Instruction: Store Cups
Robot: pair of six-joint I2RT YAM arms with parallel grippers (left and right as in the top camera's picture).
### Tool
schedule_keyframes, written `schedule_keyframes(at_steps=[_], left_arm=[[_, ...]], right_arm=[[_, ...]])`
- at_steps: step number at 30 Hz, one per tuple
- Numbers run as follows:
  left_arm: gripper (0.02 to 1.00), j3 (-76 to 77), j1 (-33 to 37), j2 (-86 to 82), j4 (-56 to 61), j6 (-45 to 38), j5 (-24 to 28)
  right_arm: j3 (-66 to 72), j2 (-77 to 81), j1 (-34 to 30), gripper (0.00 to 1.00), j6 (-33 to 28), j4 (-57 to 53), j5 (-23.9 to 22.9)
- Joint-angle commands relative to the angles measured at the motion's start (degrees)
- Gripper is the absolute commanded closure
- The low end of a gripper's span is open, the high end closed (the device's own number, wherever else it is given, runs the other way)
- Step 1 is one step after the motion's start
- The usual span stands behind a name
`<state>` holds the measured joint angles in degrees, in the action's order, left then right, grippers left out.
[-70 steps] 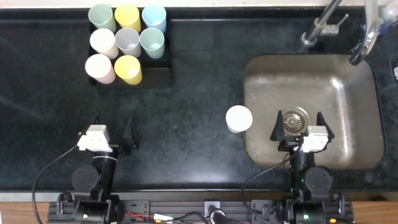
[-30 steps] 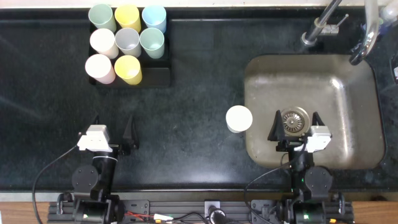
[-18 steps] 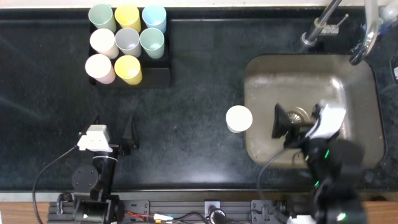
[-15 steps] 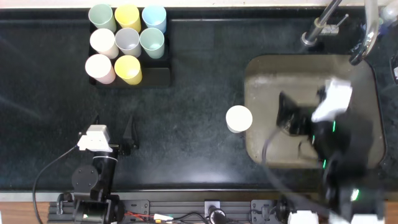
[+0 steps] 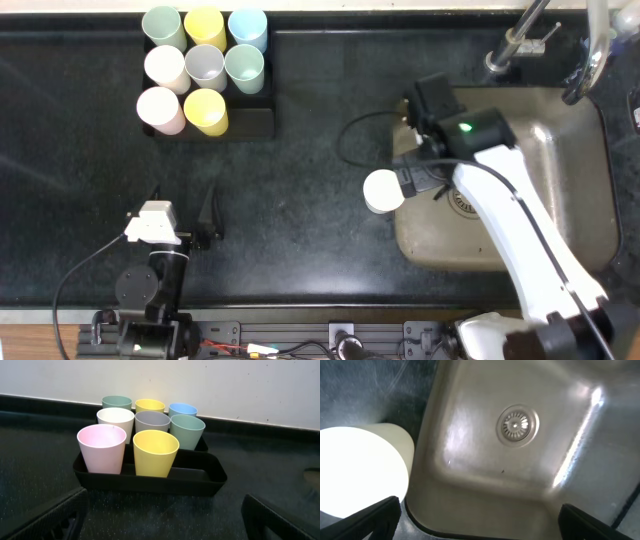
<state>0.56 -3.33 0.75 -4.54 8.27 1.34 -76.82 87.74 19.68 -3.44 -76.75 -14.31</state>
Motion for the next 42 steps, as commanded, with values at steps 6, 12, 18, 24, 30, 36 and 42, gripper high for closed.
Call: schedule_keyframes(at_steps=[6, 12, 18, 24, 30, 36, 42], left_arm=[[0.018, -0.11, 0.44, -0.44, -0.15, -1.42, 0.55], [0.018, -0.11, 0.44, -0.42, -0.15, -1.42, 0.55], [0.018, -0.11, 0.44, -0.44, -0.15, -1.42, 0.55], [0.018, -0.11, 0.44, -0.42, -0.15, -1.42, 0.55], [0.018, -0.11, 0.44, -0.44, -0.15, -1.42, 0.55], [0.018, -0.11, 0.44, -0.44, -0.15, -1.42, 0.55], [0.018, -0.11, 0.44, -0.44, -0.15, -1.42, 0.55]], right_arm=[[-1.11, 5.92, 0.9, 0.003, -14.69, 2.75, 14.47], [-1.11, 6.34, 0.55, 0.003, -15.02, 3.23, 16.52], [-0.9, 7.87, -0.26, 0.005, -16.0, 3.04, 17.29], [-0.9, 9.03, -1.79, 0.007, -16.52, 3.39, 14.43], [-0.9, 9.57, -3.23, 0.003, -16.57, 4.17, 14.93], [-0.85, 12.72, -3.1, 0.003, -18.03, 5.03, 14.88], [-0.85, 14.01, -3.1, 0.003, -18.03, 5.46, 14.91]])
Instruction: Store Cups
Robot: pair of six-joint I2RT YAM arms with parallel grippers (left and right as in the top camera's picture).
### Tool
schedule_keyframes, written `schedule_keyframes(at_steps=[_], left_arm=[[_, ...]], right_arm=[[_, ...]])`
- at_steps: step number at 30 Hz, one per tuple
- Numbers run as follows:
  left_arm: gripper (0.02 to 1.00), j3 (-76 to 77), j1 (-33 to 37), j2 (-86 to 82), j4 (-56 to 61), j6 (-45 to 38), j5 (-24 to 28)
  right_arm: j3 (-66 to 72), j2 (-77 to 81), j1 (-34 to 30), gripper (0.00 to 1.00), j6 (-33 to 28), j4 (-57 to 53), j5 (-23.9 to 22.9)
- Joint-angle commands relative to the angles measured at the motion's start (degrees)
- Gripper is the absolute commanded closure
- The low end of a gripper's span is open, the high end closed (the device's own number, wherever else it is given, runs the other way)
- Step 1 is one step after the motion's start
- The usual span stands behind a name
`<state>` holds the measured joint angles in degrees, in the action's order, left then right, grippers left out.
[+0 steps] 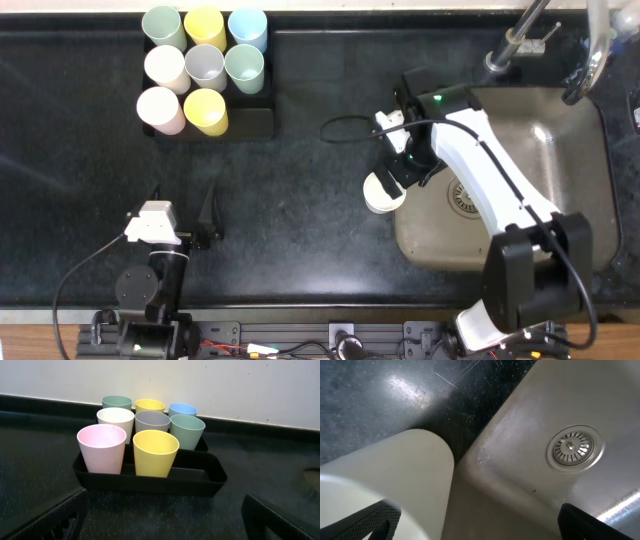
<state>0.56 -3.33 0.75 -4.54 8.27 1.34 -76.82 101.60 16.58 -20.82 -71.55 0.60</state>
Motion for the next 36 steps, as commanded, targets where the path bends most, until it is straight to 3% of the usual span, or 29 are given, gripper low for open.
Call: schedule_keyframes(at_steps=[1, 2, 3, 4, 14, 20, 26, 36], left_arm=[[0.018, -0.11, 0.44, -0.44, -0.15, -1.42, 0.55], [0.018, -0.11, 0.44, -0.44, -0.15, -1.42, 0.52], [0.018, -0.11, 0.44, -0.42, -0.13, -1.42, 0.55], [0.018, -0.11, 0.44, -0.42, -0.15, -1.42, 0.55], [0.018, -0.11, 0.44, -0.44, -0.15, -1.42, 0.55], [0.018, -0.11, 0.44, -0.42, -0.15, -1.42, 0.55], [0.018, -0.11, 0.44, -0.42, -0.15, -1.42, 0.55], [0.018, -0.11, 0.44, -0.42, -0.15, -1.42, 0.55]], right_arm=[[-0.85, 0.15, 0.0, 0.029, -0.66, 0.28, 0.0], [-0.85, 0.15, 0.0, 0.31, -0.66, 0.28, 0.0], [-0.85, 0.15, 0.0, 0.726, -0.63, 0.28, 0.0], [-0.85, 0.15, 0.0, 0.956, -0.63, 0.31, 0.0], [-8.28, -2.32, 3.54, 0.958, 1.79, -4.76, 0.02], [-26.77, -2.73, 8.02, 0.958, 10.14, -8.09, 3.06], [-42.75, -0.72, 14.58, 0.956, 14.34, -4.04, 0.85], [-76.74, 21.92, 20.94, 0.958, 22.21, -4.92, 0.02]])
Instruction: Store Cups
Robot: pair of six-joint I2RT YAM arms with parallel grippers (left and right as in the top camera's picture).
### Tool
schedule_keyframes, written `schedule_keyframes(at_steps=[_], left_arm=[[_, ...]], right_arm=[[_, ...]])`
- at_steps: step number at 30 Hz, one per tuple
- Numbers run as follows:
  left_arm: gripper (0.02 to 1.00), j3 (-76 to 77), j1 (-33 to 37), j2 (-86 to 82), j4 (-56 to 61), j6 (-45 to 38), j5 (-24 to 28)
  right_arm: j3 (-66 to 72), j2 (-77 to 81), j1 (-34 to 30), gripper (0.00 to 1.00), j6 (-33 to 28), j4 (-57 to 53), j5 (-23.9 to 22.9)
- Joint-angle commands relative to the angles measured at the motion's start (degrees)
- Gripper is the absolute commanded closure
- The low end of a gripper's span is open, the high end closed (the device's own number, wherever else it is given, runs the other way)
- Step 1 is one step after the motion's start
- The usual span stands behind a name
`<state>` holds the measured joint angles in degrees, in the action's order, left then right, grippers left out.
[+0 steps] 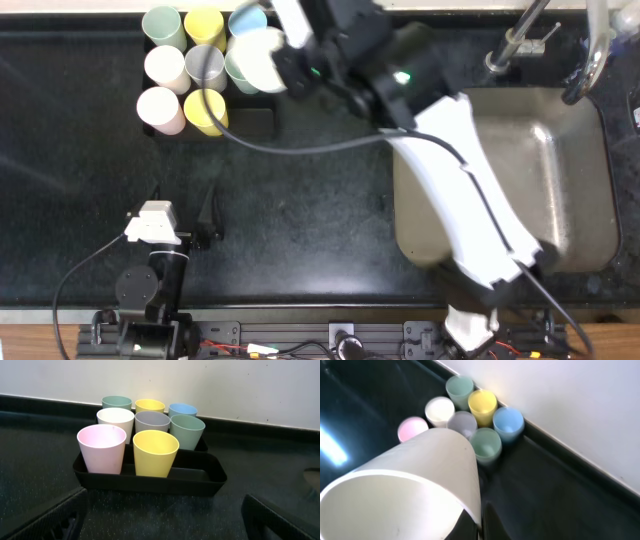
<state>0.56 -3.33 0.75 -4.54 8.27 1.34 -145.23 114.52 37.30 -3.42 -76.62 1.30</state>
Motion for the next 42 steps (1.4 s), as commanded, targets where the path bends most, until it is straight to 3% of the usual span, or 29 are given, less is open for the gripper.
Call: schedule_keyframes(at_steps=[1, 11, 25, 42], left_arm=[[0.02, -0.11, 0.44, -0.44, -0.15, -1.42, 0.55], [0.018, -0.11, 0.44, -0.42, -0.15, -1.42, 0.55], [0.018, -0.11, 0.44, -0.42, -0.15, -1.42, 0.55], [0.018, -0.11, 0.44, -0.42, -0.15, -1.42, 0.55]], right_arm=[[-9.97, 10.6, 0.24, 0.956, 5.51, 0.5, -0.63], [-10.93, 17.94, 0.72, 0.956, 5.99, 1.88, -0.94], [-10.49, 24.74, 3.19, 0.958, 2.95, -7.28, -2.97], [-10.49, 28.57, 2.78, 0.956, 0.42, -5.73, -4.79]])
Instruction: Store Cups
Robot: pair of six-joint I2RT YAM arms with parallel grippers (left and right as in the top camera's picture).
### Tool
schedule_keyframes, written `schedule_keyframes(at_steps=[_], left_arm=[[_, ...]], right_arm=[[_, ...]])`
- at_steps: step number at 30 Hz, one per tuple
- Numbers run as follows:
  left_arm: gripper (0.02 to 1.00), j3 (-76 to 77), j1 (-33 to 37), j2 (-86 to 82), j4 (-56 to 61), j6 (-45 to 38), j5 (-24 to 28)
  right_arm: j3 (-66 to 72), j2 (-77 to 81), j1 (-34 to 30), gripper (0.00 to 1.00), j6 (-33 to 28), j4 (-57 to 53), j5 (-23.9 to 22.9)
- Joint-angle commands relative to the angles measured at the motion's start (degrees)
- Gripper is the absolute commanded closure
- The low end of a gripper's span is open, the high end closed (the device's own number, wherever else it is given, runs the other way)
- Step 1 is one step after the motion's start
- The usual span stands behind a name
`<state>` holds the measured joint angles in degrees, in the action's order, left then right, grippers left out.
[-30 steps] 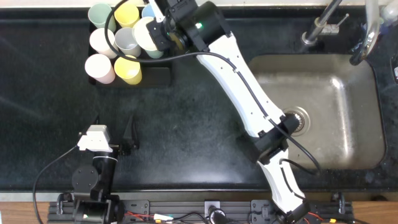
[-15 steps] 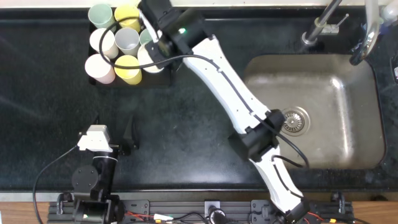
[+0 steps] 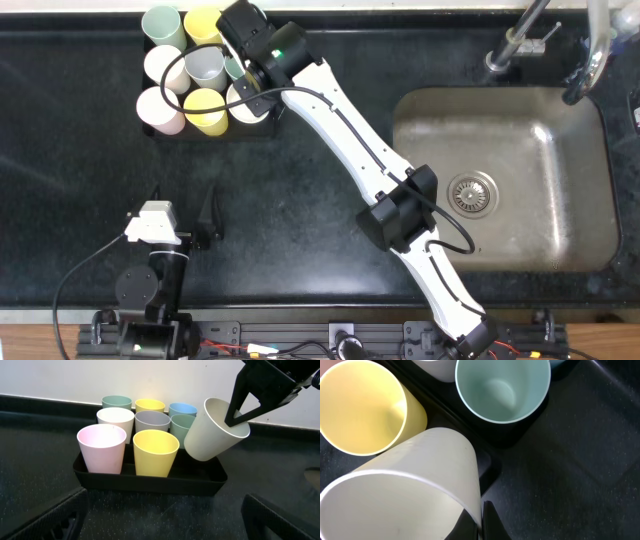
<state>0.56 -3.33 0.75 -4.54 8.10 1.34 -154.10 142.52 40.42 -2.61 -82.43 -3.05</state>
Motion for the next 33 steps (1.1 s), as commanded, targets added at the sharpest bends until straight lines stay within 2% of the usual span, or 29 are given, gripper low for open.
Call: schedule_keyframes(at_steps=[1, 24, 33], left_arm=[[0.018, -0.11, 0.44, -0.42, -0.15, -1.25, 0.52], [0.02, -0.11, 0.44, -0.42, -0.15, -1.25, 0.52], [0.018, -0.11, 0.44, -0.44, -0.15, -1.25, 0.55]], right_arm=[[-1.62, 0.63, -0.35, 0.952, -0.39, -0.11, -0.42], [-1.18, 4.39, 0.22, 0.956, -2.8, -2.62, 1.07], [1.11, 4.39, 0.22, 0.954, -4.33, -2.1, 3.65]])
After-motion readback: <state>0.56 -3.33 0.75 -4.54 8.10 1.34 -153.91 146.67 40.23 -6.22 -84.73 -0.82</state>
